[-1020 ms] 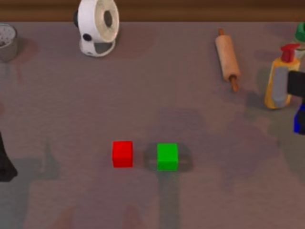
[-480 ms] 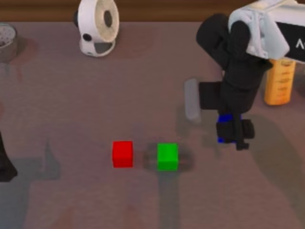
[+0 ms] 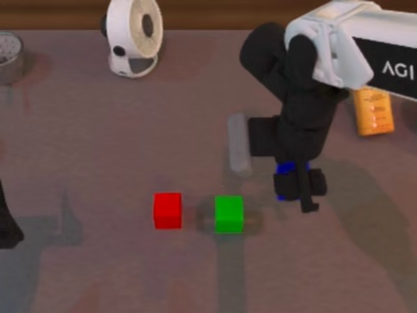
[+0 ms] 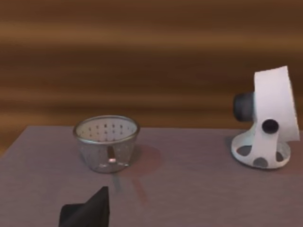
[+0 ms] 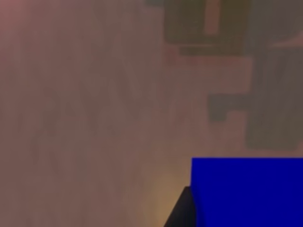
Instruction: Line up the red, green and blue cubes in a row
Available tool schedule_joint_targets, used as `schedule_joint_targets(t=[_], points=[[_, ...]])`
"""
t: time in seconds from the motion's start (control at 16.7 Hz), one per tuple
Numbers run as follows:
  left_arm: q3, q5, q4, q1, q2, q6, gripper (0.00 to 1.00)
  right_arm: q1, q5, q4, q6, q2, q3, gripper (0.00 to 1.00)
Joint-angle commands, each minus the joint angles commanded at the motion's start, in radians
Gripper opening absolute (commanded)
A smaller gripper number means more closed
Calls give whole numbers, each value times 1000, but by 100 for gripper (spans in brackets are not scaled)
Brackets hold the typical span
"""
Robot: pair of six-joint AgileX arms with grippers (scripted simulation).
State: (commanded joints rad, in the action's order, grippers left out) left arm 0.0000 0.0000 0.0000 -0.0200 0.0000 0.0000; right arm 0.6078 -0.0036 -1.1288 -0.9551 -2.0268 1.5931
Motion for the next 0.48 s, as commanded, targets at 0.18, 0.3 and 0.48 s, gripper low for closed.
schedule_joint_targets(t=[0.18, 0.3, 0.48], points=[[0, 0, 0, 0, 0, 0, 100, 0, -2, 64, 1, -21, -47, 0], [0, 0, 0, 0, 0, 0, 100, 0, -2, 134, 0, -45, -94, 0], [0, 0, 0, 0, 0, 0, 100, 1, 0, 228, -1, -75, -154, 0]])
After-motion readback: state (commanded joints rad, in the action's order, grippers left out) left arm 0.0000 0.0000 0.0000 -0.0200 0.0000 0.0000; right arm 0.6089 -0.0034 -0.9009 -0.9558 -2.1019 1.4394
